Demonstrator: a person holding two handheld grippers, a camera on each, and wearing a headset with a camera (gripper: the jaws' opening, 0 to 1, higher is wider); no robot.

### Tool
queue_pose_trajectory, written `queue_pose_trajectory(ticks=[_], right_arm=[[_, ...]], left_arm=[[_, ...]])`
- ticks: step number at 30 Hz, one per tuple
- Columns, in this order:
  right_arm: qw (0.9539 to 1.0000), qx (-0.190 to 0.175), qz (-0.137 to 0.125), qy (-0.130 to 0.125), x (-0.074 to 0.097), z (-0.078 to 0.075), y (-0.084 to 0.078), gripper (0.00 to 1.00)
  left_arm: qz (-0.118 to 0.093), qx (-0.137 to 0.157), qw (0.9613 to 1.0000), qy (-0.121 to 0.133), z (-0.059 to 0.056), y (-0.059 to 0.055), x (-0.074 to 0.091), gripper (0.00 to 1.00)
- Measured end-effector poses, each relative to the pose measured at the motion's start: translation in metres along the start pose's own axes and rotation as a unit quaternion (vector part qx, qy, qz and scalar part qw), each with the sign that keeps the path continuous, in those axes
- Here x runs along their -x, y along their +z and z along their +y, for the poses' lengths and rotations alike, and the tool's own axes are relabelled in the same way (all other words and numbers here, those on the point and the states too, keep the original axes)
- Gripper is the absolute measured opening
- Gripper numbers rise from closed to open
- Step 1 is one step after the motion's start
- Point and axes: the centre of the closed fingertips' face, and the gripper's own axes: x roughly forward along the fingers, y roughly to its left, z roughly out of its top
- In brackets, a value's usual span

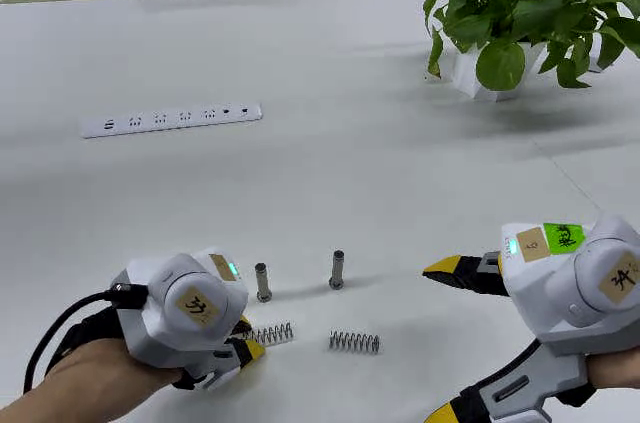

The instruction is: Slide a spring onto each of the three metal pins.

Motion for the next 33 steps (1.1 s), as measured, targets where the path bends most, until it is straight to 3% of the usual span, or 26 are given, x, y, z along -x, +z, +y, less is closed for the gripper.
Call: queue_pose_trajectory(ticks=[11,18,25,29,33], right_arm=[[1.0,-0.003,-0.009,-0.002,-0.005,0.008,0.0,0.98],[0.9996,-0.012,-0.025,-0.004,-0.01,0.015,0.006,0.97],[0.9979,-0.035,-0.048,-0.024,-0.007,0.017,0.006,0.96],[0.9977,-0.041,-0.046,-0.029,-0.005,0.018,0.0,0.95],[0.9975,-0.046,-0.042,-0.033,-0.002,0.018,-0.003,0.94]], left_arm=[[0.03,0.009,0.9994,-0.011,0.001,0.0,-0.002,0.12],[0.044,0.015,0.9989,-0.001,-0.001,-0.001,0.0,0.11],[0.018,0.042,0.9988,0.016,-0.004,-0.004,0.004,0.1],[0.005,0.051,0.9985,0.02,-0.006,-0.005,0.005,0.1],[-0.023,0.088,0.9957,0.018,-0.008,-0.005,0.006,0.1]])
